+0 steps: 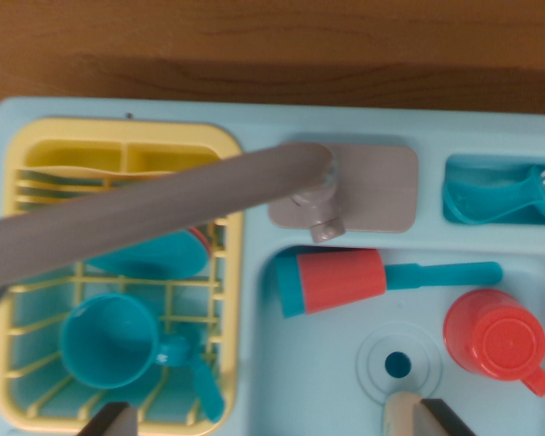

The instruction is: Pick detergent from the sink

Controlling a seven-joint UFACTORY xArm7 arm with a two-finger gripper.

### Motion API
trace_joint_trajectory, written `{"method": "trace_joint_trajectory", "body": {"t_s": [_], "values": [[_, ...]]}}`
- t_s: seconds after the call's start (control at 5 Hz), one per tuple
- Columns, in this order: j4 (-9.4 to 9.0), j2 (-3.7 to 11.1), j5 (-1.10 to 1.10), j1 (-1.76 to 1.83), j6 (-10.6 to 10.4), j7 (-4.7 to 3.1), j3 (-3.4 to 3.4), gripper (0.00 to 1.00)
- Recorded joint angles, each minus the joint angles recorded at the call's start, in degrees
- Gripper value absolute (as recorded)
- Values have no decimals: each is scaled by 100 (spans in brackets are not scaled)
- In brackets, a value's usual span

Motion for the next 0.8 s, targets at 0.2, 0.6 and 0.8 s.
{"method": "trace_joint_trajectory", "body": {"t_s": [0.2, 0.6, 0.8], "values": [[-246, 14, -1, -29, -240, -87, -47, 0], [-511, 29, -1, -60, -499, -180, -97, 0], [-511, 29, -1, -60, -499, -180, -97, 0]]}}
